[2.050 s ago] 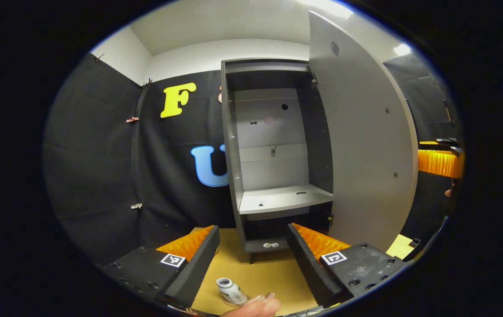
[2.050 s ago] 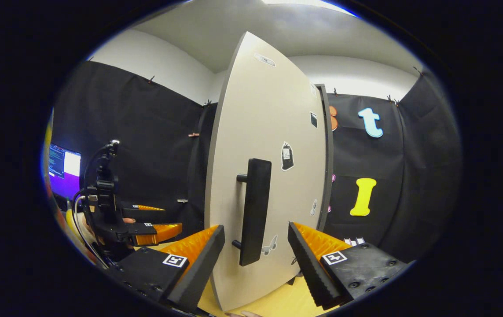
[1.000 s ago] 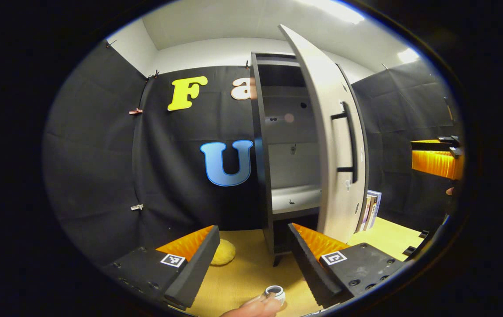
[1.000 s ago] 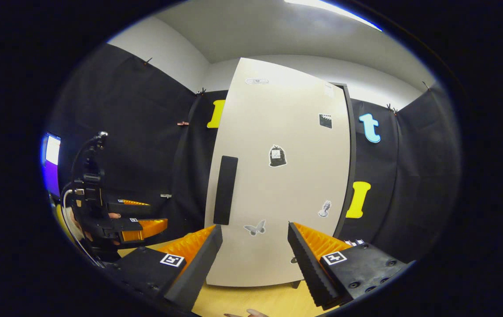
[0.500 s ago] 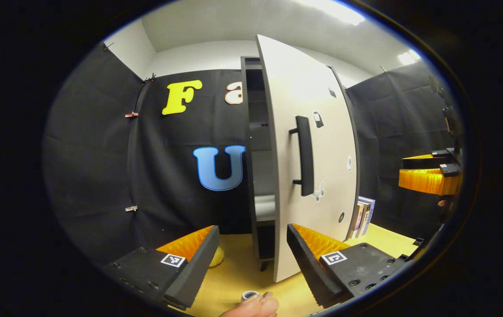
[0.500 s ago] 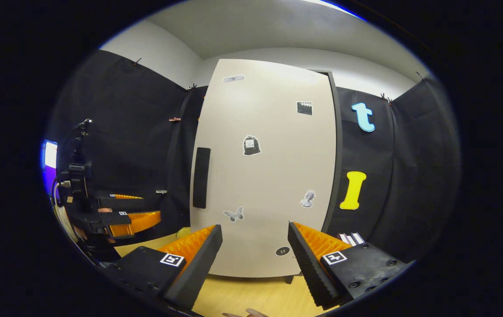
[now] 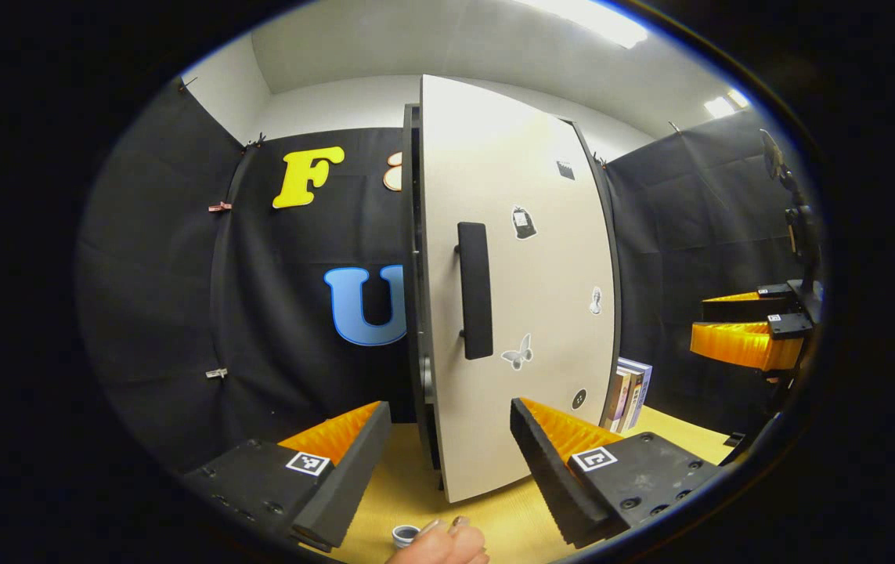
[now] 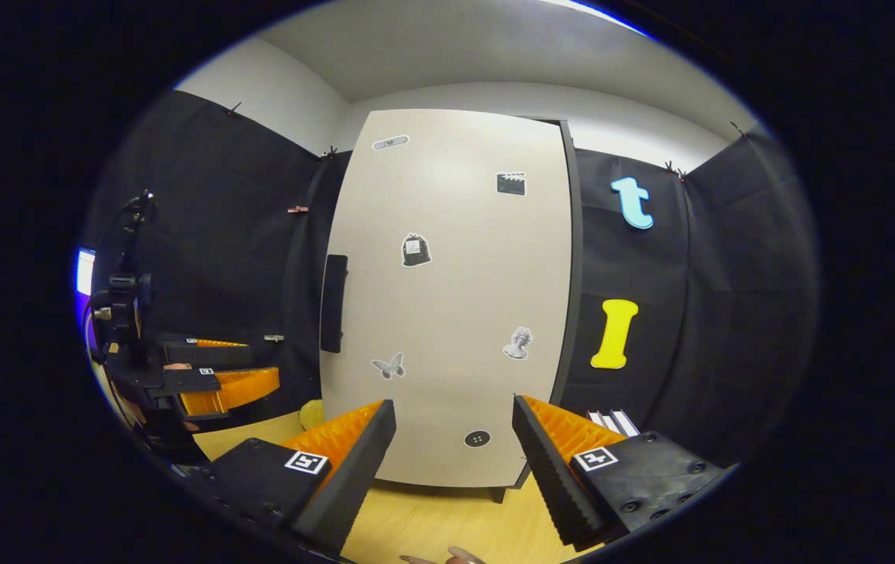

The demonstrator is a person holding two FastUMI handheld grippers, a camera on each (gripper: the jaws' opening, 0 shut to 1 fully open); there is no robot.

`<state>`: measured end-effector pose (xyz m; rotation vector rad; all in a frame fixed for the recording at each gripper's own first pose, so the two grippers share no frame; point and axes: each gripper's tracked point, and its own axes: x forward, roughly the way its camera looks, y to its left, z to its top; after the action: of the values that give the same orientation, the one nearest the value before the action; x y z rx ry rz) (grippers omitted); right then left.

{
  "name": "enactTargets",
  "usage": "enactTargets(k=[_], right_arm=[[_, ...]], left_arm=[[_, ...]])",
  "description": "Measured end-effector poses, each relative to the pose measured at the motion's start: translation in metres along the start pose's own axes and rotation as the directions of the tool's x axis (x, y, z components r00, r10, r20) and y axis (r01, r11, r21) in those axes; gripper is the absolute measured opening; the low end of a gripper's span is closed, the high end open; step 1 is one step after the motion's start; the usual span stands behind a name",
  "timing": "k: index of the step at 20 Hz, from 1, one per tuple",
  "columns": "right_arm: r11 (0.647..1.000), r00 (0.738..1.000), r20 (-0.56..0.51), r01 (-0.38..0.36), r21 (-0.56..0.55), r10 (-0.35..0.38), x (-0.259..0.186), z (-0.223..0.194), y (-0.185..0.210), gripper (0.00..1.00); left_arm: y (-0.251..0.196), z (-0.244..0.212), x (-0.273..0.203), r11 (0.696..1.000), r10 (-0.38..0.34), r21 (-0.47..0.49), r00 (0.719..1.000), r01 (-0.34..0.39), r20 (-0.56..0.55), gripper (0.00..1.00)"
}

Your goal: Open the cabinet door with the right hand, grasp the bottle in the cabinet with the left hand and place it on the coaster, then close the cabinet door with the right hand.

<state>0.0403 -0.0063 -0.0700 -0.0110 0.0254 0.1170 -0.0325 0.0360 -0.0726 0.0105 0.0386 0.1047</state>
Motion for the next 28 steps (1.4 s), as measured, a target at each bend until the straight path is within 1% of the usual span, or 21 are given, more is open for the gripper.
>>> enactTargets(k=[3,5,9,12,14,17,19,28], right_arm=[[0.999,1.0,0.022,-0.009,0.034,0.008,0.003,0.004,-0.001,0.98],[0.999,0.999,0.042,0.001,0.05,-0.003,0.003,0.006,-0.005,0.97],[0.999,0.998,0.056,0.021,0.026,-0.022,0.006,0.003,-0.009,0.98],[0.999,0.997,0.072,0.027,0.024,-0.029,0.006,0.004,-0.01,0.97],[0.999,0.995,0.085,0.042,0.0,-0.042,0.004,0.006,-0.013,0.98],[0.999,0.993,0.11,0.039,-0.021,-0.036,0.002,0.009,-0.01,0.97],[1.0,0.993,0.112,0.025,-0.015,-0.023,0.0,0.009,-0.007,0.97],[0.999,0.996,0.089,0.026,-0.039,-0.022,-0.003,0.005,-0.003,0.98]], left_arm=[[-0.004,0.002,0.002,1.0,0.002,-0.006,1.0,-0.002,0.002,0.96],[-0.005,0.005,0.003,1.0,0.01,-0.011,1.0,-0.01,0.006,0.96],[-0.017,0.018,0.006,1.0,-0.005,-0.026,0.999,0.006,0.038,0.96],[-0.02,0.019,0.007,1.0,-0.017,-0.01,0.999,0.018,0.038,0.96],[-0.021,0.017,0.009,1.0,-0.026,-0.016,0.999,0.026,0.031,0.96],[-0.022,0.016,0.011,0.999,-0.037,-0.031,0.999,0.037,0.026,0.96],[-0.021,0.016,0.01,0.999,-0.036,-0.024,0.999,0.037,0.025,0.96],[-0.022,0.013,0.009,0.999,-0.045,-0.022,0.999,0.045,0.013,0.96]])
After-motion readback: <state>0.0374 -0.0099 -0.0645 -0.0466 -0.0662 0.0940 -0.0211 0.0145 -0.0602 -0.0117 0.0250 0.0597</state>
